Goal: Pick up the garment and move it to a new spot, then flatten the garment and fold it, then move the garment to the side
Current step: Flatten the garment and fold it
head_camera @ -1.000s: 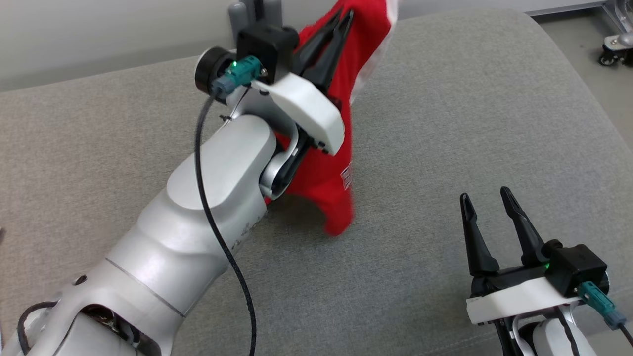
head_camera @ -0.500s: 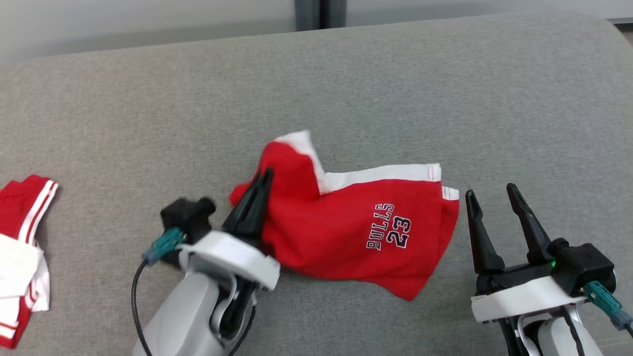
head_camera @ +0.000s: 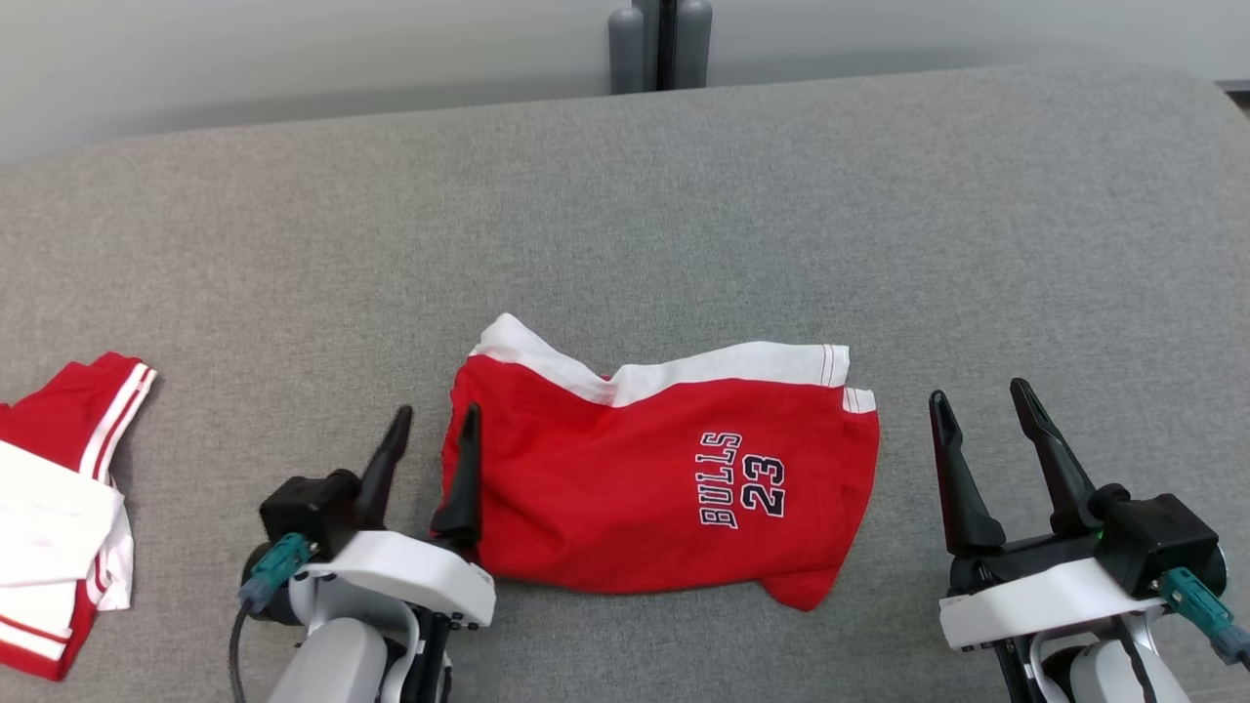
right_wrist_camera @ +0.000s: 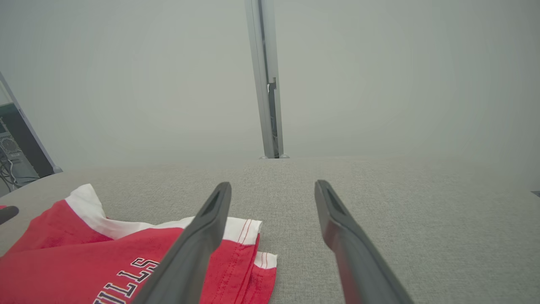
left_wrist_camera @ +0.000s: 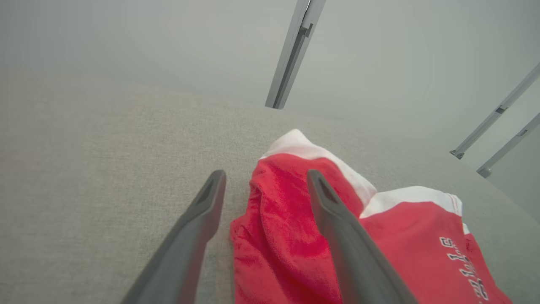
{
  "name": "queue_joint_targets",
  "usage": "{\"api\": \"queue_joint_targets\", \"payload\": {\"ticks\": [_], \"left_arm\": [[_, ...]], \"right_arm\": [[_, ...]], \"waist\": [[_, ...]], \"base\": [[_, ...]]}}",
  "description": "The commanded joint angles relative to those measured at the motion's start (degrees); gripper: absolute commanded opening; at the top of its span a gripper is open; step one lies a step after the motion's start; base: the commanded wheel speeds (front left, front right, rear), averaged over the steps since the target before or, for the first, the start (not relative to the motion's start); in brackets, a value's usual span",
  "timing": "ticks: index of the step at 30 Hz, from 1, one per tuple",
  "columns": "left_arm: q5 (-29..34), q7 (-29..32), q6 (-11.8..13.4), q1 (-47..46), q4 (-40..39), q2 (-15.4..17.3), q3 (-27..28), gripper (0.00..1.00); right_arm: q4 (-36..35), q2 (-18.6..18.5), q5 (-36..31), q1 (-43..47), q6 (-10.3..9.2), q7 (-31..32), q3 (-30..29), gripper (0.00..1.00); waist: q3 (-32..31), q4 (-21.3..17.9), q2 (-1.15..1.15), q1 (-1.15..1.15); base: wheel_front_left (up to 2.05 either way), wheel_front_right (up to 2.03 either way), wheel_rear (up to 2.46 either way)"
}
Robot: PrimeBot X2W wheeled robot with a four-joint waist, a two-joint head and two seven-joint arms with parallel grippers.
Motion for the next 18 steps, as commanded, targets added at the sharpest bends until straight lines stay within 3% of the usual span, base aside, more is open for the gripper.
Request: {"api": "queue_joint_targets", "payload": {"ticks": [1, 7, 12, 18], "left_arm": [[2.1, -0.1, 1.5, 1.6, -2.9, 0.2, 1.5, 1.00], [7.1, -0.1, 4.2, 5.9, -15.6, 0.2, 8.0, 1.00], [14.0, -0.1, 3.7, 9.3, -23.5, 0.2, 13.1, 1.00], [23.4, -0.1, 2.6, 14.0, -22.7, 0.8, 11.9, 1.00]], "right_arm": [[-0.1, -0.3, -0.1, 0.5, 0.12, -0.3, -0.3, 1.00], [-0.6, 0.0, 0.2, 0.7, 0.12, -0.3, -0.9, 1.00], [0.2, 0.2, 0.4, 0.9, 0.12, -0.3, -1.6, 1.00], [2.2, 0.2, 0.2, 3.5, 0.12, -0.3, -2.1, 1.00]], "waist": [[-1.1, 0.0, 0.00, 0.00], [-3.7, 0.1, 0.00, 0.00], [-7.1, 0.3, 0.00, 0.00], [-10.8, 0.4, 0.00, 0.00]], "base": [[0.00, 0.00, 0.00], [0.00, 0.00, 0.00], [0.00, 0.00, 0.00], [0.00, 0.00, 0.00]]}}
